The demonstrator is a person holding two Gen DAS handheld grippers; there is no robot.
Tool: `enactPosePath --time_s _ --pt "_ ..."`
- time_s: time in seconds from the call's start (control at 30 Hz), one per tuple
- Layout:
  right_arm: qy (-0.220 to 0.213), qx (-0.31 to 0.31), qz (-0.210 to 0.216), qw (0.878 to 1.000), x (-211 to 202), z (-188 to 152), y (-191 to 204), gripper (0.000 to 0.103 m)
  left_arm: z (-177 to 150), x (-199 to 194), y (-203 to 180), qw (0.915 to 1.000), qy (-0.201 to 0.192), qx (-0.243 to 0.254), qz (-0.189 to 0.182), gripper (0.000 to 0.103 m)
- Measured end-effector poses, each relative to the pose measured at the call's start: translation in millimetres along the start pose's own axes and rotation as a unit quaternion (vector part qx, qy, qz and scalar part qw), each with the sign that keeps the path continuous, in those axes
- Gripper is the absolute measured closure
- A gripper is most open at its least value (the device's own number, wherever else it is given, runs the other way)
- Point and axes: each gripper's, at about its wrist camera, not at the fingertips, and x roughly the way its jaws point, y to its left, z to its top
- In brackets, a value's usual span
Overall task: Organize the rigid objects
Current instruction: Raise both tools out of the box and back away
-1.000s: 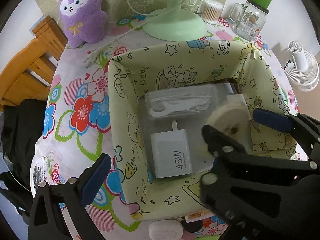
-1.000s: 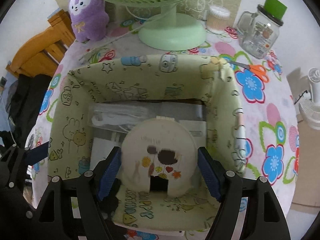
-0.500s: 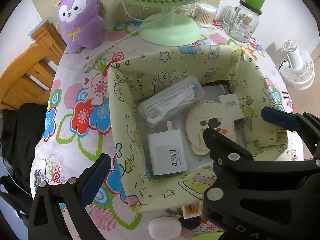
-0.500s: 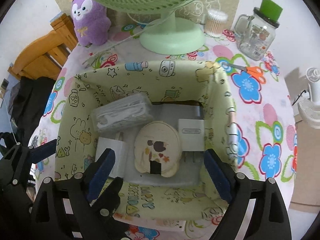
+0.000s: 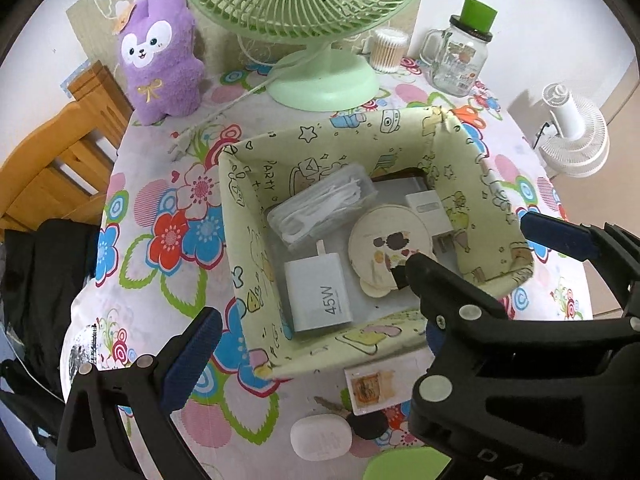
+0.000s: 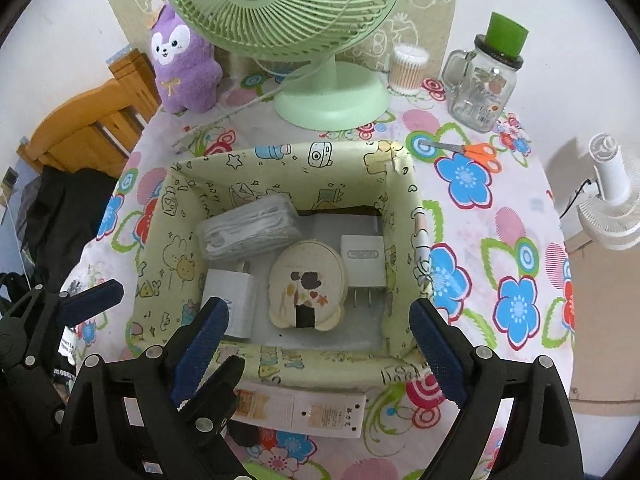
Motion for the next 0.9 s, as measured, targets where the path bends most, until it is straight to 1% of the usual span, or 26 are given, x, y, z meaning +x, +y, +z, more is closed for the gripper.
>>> enactPosePath --time_s 0.57,0.9 --pt "-0.037 0.011 -0.013 0.999 -44.8 -23.5 1.5 0.009 -19.2 -34.3 -5.7 0.9994 -0.032 0.012 0.002 0.000" --pt "-0.041 0.022 -0.015 0.999 -58.4 -44.0 3.5 0.009 -37.9 -47.7 -2.8 0.9991 -0.041 0.008 -0.002 0.000"
